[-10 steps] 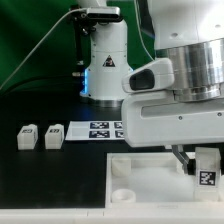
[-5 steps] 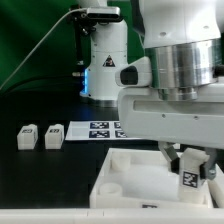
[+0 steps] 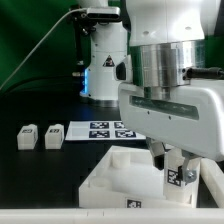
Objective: Assemble one leg
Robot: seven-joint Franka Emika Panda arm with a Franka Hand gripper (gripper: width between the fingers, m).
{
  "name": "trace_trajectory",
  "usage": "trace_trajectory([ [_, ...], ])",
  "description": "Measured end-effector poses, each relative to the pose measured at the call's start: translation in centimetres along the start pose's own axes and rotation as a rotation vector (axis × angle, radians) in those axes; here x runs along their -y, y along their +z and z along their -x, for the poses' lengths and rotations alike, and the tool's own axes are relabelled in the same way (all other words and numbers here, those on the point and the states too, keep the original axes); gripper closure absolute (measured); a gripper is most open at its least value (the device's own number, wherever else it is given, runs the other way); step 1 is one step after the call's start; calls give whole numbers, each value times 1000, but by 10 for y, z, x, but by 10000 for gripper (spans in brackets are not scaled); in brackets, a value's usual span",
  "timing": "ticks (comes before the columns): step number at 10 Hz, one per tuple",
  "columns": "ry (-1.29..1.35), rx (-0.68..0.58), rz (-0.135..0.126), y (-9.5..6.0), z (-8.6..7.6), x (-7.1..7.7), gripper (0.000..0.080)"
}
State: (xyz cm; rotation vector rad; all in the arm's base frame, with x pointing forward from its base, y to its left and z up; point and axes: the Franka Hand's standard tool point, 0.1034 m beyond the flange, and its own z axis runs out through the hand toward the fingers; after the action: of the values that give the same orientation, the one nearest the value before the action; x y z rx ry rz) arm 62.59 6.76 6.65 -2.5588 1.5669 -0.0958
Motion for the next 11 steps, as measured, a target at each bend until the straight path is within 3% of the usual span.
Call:
trace_trajectory([
  [1, 0, 0, 0, 0, 0, 0, 248],
  [2, -1, 0, 0, 0, 0, 0, 248],
  [3, -1, 0, 0, 0, 0, 0, 161],
  [11, -2, 0, -2, -1, 0, 1, 151],
])
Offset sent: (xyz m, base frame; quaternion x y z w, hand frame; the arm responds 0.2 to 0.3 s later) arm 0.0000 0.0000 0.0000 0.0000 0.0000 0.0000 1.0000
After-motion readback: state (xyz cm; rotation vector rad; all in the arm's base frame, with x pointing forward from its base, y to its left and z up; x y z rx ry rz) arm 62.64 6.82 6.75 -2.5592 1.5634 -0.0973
